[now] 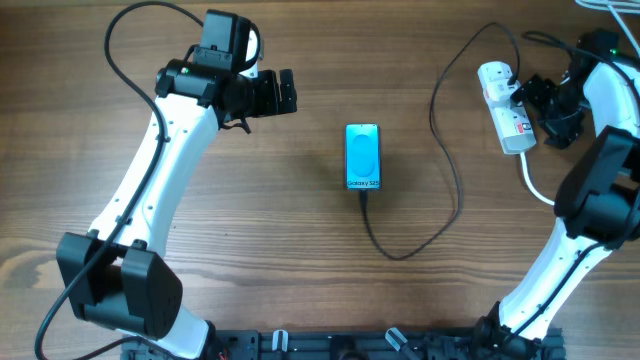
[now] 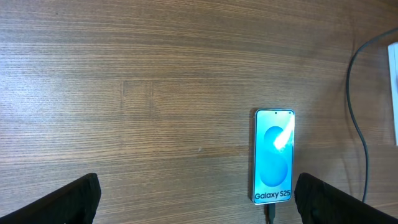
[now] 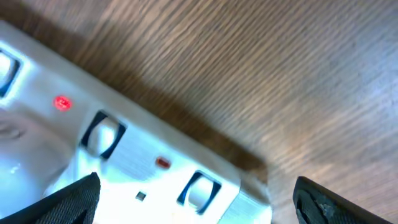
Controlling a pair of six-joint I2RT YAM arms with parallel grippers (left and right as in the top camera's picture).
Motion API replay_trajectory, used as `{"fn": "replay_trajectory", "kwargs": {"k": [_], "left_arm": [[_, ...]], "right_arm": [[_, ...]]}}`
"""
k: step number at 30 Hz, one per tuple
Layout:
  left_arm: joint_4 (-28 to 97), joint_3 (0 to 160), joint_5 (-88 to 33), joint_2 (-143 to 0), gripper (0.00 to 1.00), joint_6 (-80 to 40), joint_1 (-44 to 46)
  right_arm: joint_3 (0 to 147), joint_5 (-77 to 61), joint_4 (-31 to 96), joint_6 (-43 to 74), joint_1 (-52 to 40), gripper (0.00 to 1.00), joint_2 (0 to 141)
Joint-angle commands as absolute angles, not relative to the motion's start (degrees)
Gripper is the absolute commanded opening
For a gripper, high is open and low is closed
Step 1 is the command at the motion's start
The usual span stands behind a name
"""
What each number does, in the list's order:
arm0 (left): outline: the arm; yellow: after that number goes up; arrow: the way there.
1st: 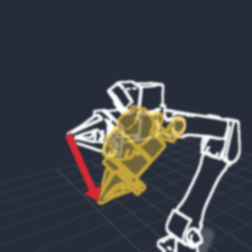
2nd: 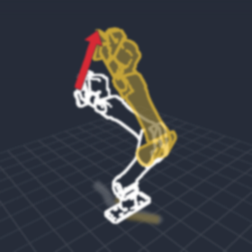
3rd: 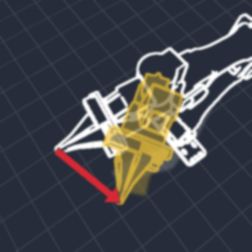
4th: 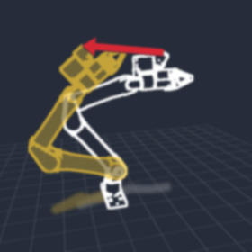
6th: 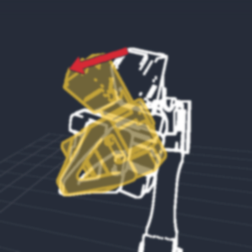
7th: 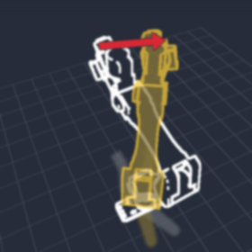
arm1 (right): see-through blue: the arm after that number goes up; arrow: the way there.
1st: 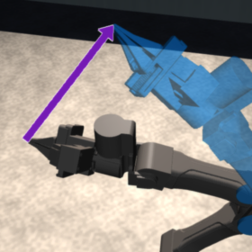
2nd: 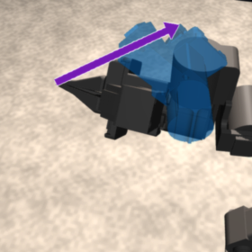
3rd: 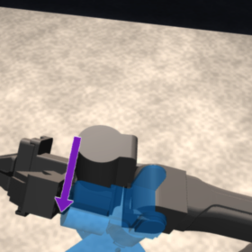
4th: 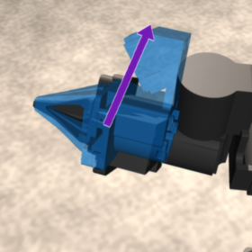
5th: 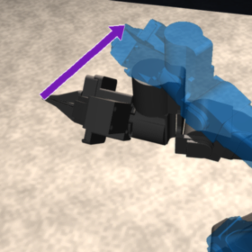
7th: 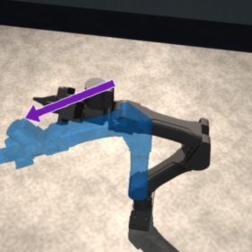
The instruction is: Plug charger to phone and switch on socket
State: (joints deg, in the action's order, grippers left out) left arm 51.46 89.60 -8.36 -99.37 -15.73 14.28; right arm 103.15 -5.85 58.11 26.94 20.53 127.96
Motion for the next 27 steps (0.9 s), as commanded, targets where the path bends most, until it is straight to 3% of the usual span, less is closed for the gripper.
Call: {"fn": "replay_trajectory", "kwargs": {"k": [1, 12, 22, 27], "left_arm": [[51.53, 89.47, -7.6, -99.77, 1.0, -15.4, 14.46], [51.53, 89.47, -7.6, -99.77, 1.0, -15.4, 14.46], [51.53, 89.47, -7.6, -99.77, 1.0, -15.4, 14.46], [51.53, 89.47, -7.6, -99.77, 1.0, -15.42, 14.46]], "right_arm": [[103.46, -4.16, 59.55, 28.71, 20.49, 1.0, 117.14], [101.43, -6.2, 71.83, 23.27, 19.86, 1.0, 91.31], [78.5, -6.96, 72.31, 22.7, 8.56, 1.0, 58.0], [75.31, -10.37, 75.13, 22.7, 5.93, 1.0, 45.6]]}}
